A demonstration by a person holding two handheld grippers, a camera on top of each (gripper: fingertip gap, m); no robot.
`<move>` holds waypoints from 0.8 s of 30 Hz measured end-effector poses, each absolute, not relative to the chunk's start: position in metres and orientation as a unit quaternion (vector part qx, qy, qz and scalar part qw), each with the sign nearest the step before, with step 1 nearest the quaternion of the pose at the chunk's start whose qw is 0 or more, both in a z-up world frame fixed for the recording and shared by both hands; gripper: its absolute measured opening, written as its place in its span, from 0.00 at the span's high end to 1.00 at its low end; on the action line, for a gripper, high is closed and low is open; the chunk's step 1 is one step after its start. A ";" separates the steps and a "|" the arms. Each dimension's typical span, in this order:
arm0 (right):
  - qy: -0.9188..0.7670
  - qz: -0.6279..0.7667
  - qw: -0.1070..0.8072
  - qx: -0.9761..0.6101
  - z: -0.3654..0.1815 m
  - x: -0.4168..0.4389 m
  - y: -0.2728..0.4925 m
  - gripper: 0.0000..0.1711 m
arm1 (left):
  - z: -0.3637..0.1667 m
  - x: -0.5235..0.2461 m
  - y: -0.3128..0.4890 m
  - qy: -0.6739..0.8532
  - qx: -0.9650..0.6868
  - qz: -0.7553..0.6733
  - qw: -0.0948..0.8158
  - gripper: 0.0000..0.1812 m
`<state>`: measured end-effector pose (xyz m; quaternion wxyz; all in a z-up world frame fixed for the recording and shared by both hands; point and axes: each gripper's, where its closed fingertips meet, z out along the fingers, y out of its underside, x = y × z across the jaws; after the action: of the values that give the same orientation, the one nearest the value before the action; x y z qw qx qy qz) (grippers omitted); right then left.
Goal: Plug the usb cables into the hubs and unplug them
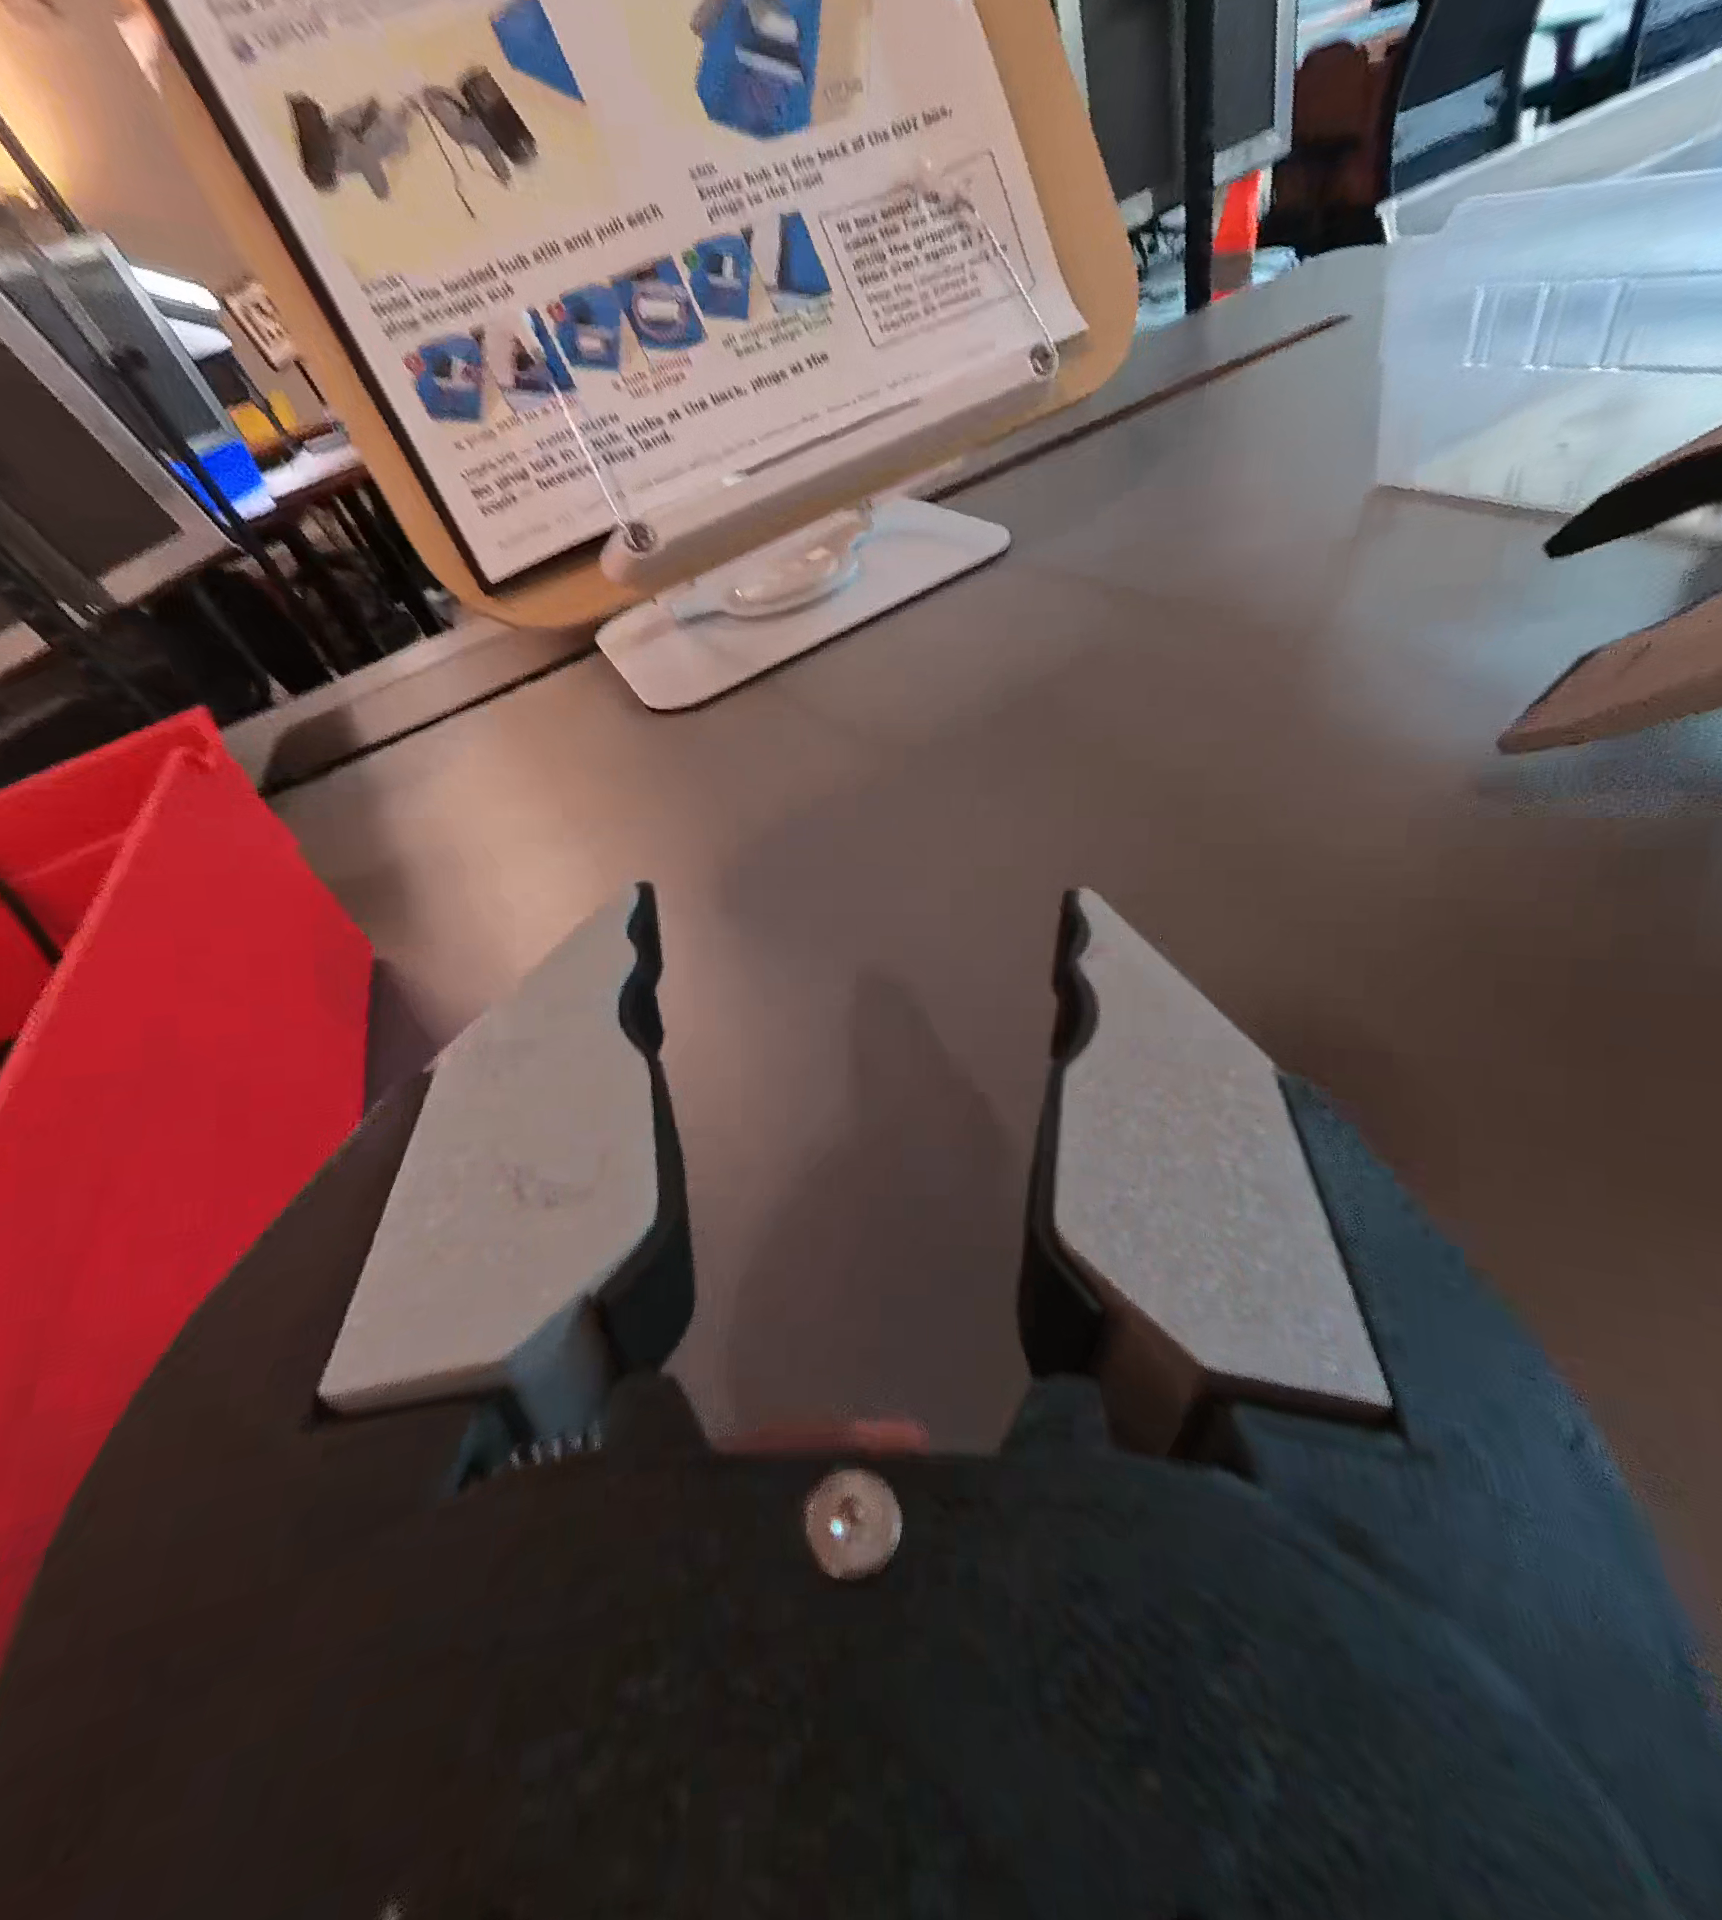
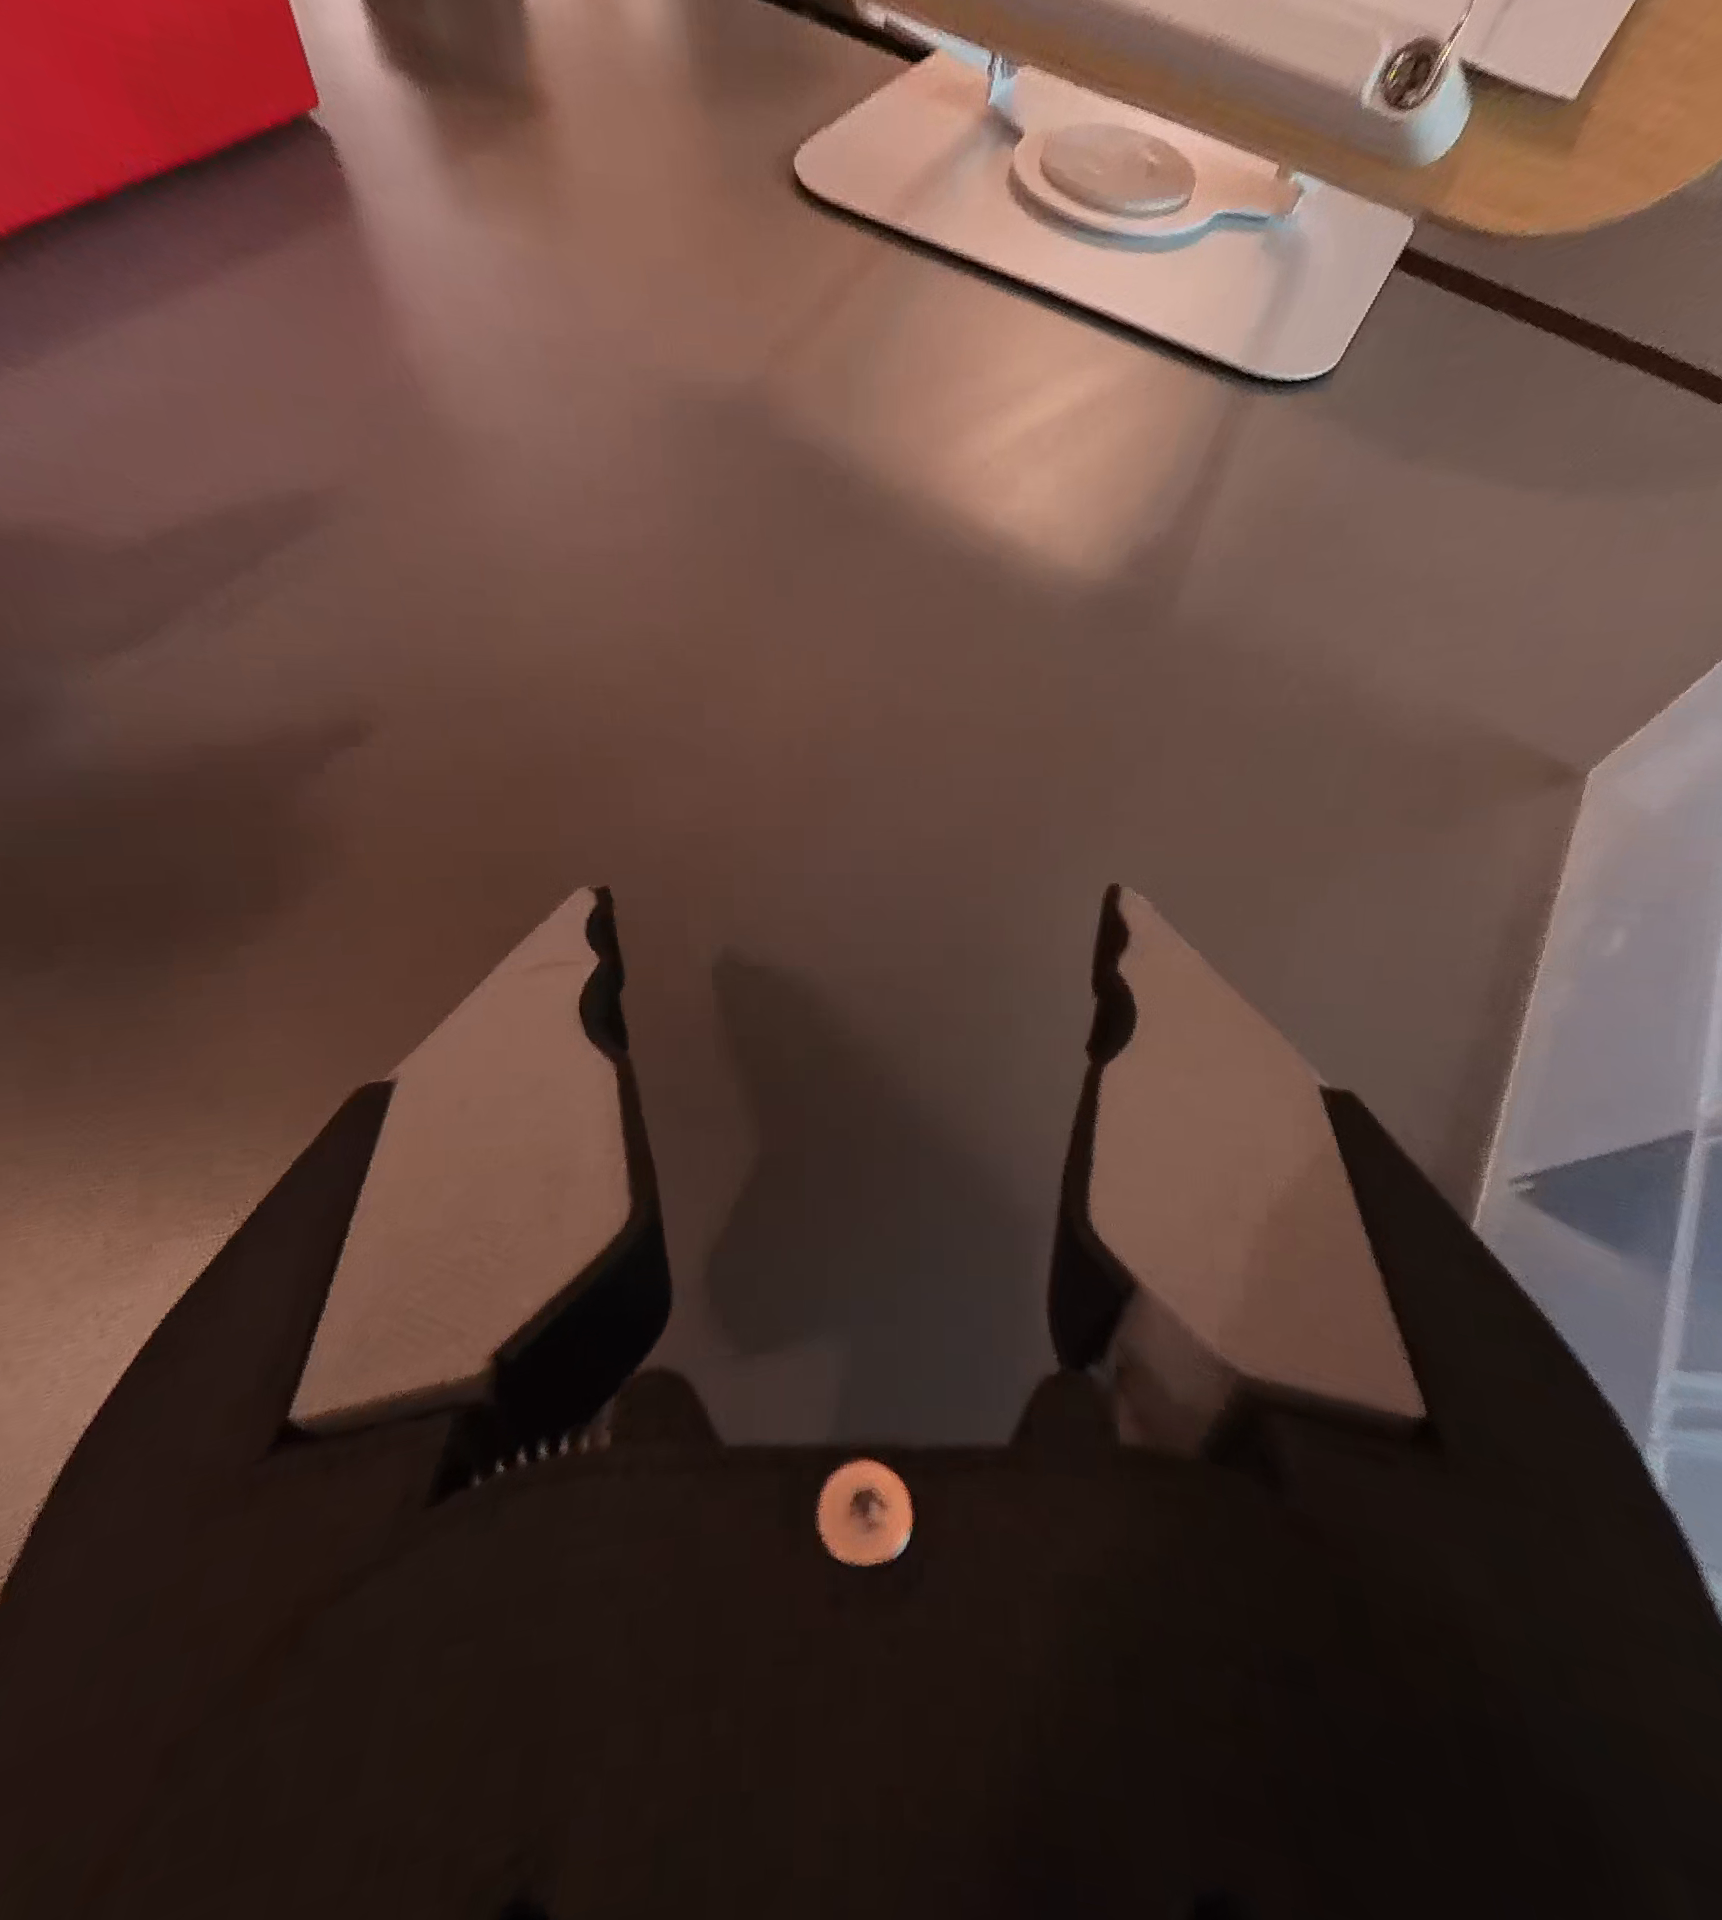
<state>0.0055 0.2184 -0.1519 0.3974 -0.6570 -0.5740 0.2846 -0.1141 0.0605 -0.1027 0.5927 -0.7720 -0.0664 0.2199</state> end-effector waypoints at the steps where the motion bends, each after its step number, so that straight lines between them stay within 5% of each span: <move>1: -0.570 0.283 0.403 -0.657 -0.151 0.006 0.220 0.50 | -0.099 -0.115 0.058 -0.069 -0.762 0.222 0.604 0.62; 8: -0.545 0.236 0.463 -0.658 -0.142 0.008 0.233 0.44 | -0.080 -0.125 0.042 -0.123 -0.713 0.141 0.675 0.68; 24: -0.506 0.243 0.480 -0.674 -0.135 0.008 0.246 0.41 | -0.108 -0.135 0.057 -0.147 -0.777 0.120 0.600 0.66</move>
<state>0.0076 0.2464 -0.1347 0.4802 -0.6742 -0.5056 0.2434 -0.1345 0.0565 -0.1082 0.5996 -0.7774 -0.1473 0.1204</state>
